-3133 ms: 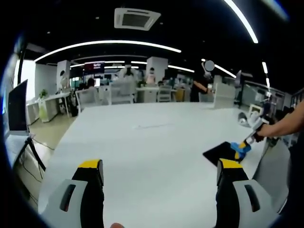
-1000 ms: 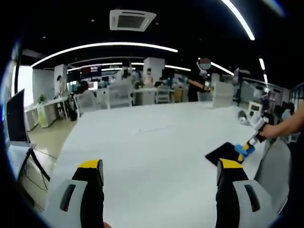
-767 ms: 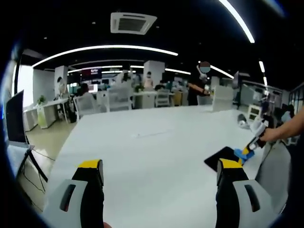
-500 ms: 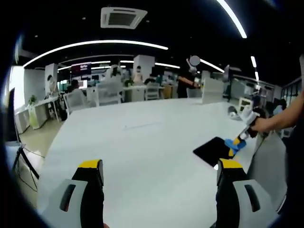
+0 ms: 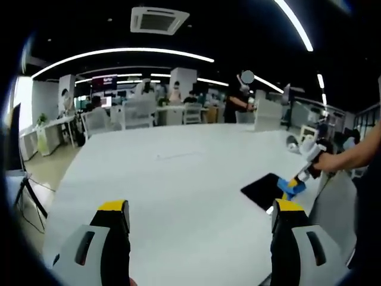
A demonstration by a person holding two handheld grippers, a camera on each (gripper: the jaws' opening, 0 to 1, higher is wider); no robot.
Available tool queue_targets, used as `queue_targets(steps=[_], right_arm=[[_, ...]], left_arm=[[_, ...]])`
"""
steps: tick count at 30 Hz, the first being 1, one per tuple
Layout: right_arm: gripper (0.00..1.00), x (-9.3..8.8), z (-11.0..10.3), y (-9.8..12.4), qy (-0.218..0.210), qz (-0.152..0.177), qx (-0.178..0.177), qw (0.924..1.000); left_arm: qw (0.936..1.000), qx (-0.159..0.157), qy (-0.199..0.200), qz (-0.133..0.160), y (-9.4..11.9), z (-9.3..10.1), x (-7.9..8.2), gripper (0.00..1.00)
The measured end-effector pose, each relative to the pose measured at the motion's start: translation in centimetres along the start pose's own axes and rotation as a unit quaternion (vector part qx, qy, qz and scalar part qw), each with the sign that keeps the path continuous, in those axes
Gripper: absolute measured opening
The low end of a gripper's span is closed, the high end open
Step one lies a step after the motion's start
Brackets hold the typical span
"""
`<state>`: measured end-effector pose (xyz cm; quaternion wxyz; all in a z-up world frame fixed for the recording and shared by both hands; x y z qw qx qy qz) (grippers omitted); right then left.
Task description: Wipe the mirror surface with the cleaning cloth until all visible marks leave the cleaned area.
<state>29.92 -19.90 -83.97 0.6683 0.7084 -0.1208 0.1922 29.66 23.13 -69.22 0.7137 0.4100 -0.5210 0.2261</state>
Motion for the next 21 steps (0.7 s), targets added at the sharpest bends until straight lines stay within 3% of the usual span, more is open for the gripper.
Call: queue_targets(steps=[7,21], right_arm=[[0.0,0.0,-0.4,0.0,0.011,0.001,0.0,0.9999],[0.0,0.3,-4.3,-0.2,0.038,-0.001,0.025,0.999]], left_arm=[[0.9999,-0.009,-0.011,0.01,0.3,0.3,0.8,1.0],[0.9993,0.009,-0.033,-0.016,0.7,-0.1,-0.8,1.0]])
Point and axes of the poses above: the point that each gripper's makers call its tool centre point, and the gripper's own axes: y roughly backward along the fingers, z roughly to its right, x roughly out of its top, the point moved 3 cm from there along y, roughly backward along the fingers, and after that the axes turned 4 degrees about -x, right-handed, at the moved point
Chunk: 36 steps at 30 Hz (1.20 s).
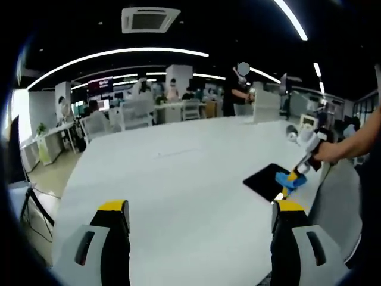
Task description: Wipe the mirror surface with the cleaning cloth until all visible marks leave the cleaned area.
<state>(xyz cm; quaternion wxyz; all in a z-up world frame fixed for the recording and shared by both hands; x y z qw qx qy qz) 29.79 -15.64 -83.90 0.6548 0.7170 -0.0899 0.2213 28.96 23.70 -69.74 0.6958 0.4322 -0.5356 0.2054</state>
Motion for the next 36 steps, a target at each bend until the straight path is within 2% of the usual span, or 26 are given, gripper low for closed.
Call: queue_targets(steps=[8,15,25,30,32,36], right_arm=[[0.0,0.4,-1.9,-0.3,0.006,0.0,0.015,0.9999],[0.0,0.7,-3.9,-0.5,0.011,0.0,0.03,0.9995],[0.0,1.1,-6.6,-0.8,0.03,0.0,0.053,0.9982],[0.0,1.1,-8.1,-0.9,0.044,-0.001,0.063,0.9971],[0.0,1.2,-8.3,-0.9,0.045,-0.001,0.064,0.9969],[0.0,1.2,-9.0,-1.0,0.049,-0.002,0.069,0.9964]], left_arm=[[0.9999,0.002,0.011,-0.01,-0.2,-0.2,-1.2,1.0],[0.9995,-0.019,0.005,-0.025,-0.7,1.2,-2.5,1.0],[0.9987,-0.033,0.013,-0.035,-0.4,1.6,-3.6,0.99],[0.9977,-0.049,0.002,-0.047,-0.3,2.3,-4.6,1.0],[0.9977,-0.053,-0.005,-0.041,-0.2,2.5,-4.7,1.0],[0.9978,-0.047,0.008,-0.047,-0.2,2.4,-5.0,1.0]])
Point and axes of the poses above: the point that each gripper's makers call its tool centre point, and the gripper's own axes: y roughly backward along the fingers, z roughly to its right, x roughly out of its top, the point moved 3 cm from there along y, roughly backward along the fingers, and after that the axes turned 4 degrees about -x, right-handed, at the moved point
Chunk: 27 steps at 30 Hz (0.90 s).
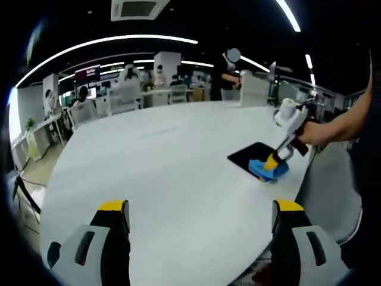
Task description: Wipe the mirror surface with the cleaning cloth until all visible marks leave the cleaned area.
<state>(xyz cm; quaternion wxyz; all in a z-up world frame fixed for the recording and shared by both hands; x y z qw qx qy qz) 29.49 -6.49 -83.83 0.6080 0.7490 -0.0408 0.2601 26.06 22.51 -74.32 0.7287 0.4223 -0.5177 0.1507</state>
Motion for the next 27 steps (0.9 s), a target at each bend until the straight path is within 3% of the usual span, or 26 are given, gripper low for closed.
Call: queue_targets(steps=[12,27], right_arm=[[0.0,0.5,-2.0,-0.6,0.017,-0.002,0.013,0.9998],[0.0,0.9,-1.5,-0.7,0.007,0.001,0.02,0.9998]], left_arm=[[0.9999,0.01,0.01,0.0,-0.2,0.6,-0.8,1.0],[0.9997,0.018,0.01,-0.011,-0.2,0.4,-0.8,1.0]])
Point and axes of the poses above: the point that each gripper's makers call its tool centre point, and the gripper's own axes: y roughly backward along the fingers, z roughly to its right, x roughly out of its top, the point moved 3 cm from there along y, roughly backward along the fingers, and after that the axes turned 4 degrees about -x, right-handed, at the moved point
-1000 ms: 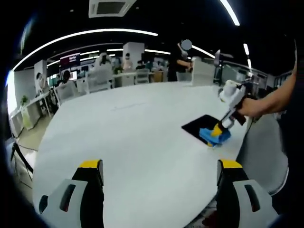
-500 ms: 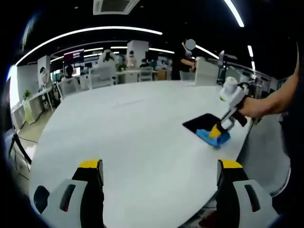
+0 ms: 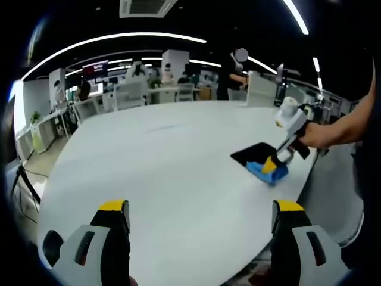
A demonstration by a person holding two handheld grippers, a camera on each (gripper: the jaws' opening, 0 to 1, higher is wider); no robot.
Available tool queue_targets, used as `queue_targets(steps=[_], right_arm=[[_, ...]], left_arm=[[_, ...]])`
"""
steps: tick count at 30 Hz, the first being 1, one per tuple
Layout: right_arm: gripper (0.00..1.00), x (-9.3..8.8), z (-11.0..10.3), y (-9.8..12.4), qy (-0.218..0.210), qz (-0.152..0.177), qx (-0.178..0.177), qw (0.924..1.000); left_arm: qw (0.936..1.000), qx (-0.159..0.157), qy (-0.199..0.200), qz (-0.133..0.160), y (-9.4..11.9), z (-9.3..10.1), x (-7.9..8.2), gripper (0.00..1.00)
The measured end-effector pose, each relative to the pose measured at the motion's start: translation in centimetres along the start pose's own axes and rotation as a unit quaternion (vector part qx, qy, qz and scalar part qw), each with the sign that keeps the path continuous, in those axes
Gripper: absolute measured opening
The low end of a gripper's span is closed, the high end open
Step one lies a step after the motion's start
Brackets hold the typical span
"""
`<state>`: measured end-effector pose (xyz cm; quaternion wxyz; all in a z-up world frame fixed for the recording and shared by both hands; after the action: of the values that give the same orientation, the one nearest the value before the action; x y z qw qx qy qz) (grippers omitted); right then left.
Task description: Wipe the mirror surface with the cleaning cloth until all visible marks leave the cleaned area.
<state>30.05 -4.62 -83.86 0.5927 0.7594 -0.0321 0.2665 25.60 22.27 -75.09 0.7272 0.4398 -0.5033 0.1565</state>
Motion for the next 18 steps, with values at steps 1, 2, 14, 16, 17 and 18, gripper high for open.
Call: queue_targets(steps=[1,2,14,16,17,18], right_arm=[[0.0,0.1,0.0,-0.1,0.001,0.0,0.0,1.0],[0.0,0.1,0.0,-0.1,0.001,0.0,0.001,1.0],[0.0,1.4,0.6,-0.7,0.021,-0.003,-0.002,0.9998],[0.0,1.7,0.8,-0.8,0.022,-0.002,-0.004,0.9997],[0.0,2.0,1.0,-0.9,0.02,-0.002,-0.005,0.9998],[0.0,2.2,1.1,-1.0,0.017,-0.002,-0.005,0.9998]], left_arm=[[1.0,0.001,0.001,0.001,-0.1,0.1,0.1,1.0],[1.0,0.0,0.003,0.002,-0.2,0.2,0.3,1.0],[0.9998,-0.005,0.001,0.017,-1.9,1.5,1.8,1.0],[0.9999,-0.006,0.001,0.015,-1.9,1.5,1.6,1.0],[0.9999,-0.007,0.001,0.014,-1.9,1.5,1.6,1.0],[0.9999,-0.006,0.002,0.014,-1.8,1.5,1.6,1.0]])
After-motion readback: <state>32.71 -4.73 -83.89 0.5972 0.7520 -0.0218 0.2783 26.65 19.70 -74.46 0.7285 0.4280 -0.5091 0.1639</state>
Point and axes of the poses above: the point that each gripper's makers call its tool centre point, and the gripper's own axes: y roughly backward along the fingers, z roughly to its right, x roughly out of its top, the point moved 3 cm from there along y, roughly backward along the fingers, and after that the axes turned 4 degrees about -x, right-handed, at the moved point
